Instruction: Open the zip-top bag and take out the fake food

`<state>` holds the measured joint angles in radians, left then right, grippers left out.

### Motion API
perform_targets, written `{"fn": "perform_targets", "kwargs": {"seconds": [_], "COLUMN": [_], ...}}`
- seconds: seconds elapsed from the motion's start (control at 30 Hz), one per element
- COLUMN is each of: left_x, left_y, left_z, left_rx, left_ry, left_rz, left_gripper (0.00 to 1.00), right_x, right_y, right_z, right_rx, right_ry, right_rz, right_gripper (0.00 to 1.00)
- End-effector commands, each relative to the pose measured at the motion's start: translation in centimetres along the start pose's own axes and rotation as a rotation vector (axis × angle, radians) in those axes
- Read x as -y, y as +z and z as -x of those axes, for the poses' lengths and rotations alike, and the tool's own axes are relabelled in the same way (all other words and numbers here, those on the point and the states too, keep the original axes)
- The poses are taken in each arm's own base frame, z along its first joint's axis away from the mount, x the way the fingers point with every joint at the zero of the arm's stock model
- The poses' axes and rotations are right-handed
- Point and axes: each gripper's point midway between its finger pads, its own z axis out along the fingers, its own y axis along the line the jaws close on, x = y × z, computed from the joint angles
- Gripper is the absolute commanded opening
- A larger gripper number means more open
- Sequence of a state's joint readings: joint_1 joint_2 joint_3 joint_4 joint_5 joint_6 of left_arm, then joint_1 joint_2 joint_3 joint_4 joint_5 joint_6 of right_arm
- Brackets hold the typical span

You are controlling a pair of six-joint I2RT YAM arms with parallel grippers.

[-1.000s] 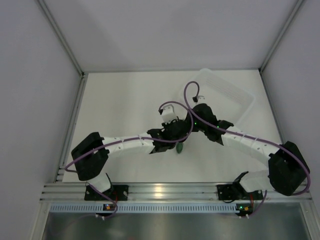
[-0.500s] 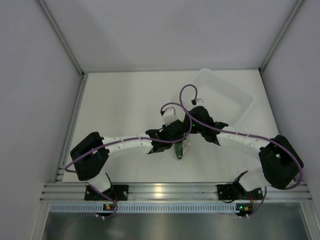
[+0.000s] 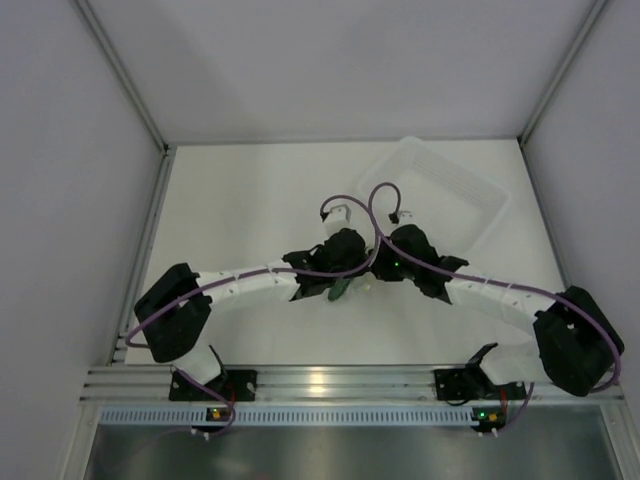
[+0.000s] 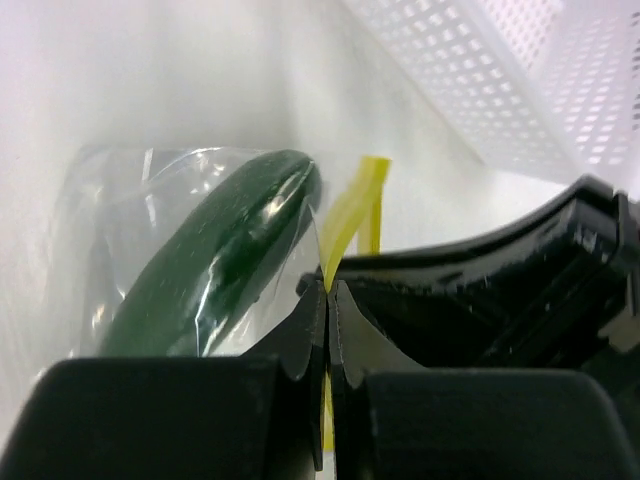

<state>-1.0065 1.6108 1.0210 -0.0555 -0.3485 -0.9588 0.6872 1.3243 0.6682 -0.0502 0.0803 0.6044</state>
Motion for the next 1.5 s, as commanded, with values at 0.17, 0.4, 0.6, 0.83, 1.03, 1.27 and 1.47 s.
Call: {"fn": "perform_targets", "kwargs": {"seconds": [0.17, 0.4, 0.6, 0.83, 1.03, 1.27, 1.47], "left_x": [6.6, 7.2, 3.8, 1.2, 1.4, 1.0, 1.7], "left_y": [-2.3, -3.3, -3.5, -0.3, 0.6, 1.2, 0.9], "left_z": [5.2, 5.2, 4.5, 0.3, -0.2, -0.7, -1.0], "left_rx": [0.131, 0.179, 0.259, 0.174, 0.168, 0.161, 0.133], "left_ry": [-0.168, -0.247, -0.331, -0.303, -0.242, -0.241, -0.237], "left_rz": [-0.242, -0.273, -0.17, -0.087, -0.085, -0.075, -0.101], "left_gripper": [0.0, 0.0, 0.0, 0.0, 0.0, 0.0, 0.0], "right_x": [4.2, 8.8, 10.6, 9.0, 5.3, -0.4, -2.4], "right_y": [-4.6, -5.8, -8.1, -5.8, -5.3, -6.4, -4.1], "right_z": [1.1, 2.6, 5.6, 3.0, 3.6, 5.8, 4.3], "right_rx": [-0.003, 0.006, 0.055, -0.065, -0.023, 0.11, 0.088], "right_ry": [-0.092, -0.113, -0.129, -0.184, -0.191, -0.086, -0.088], "right_rz": [-0.17, -0.371, -0.462, -0.359, -0.248, -0.025, 0.002], "right_gripper": [0.18, 0.18, 0.18, 0.15, 0.16, 0.15, 0.16]}}
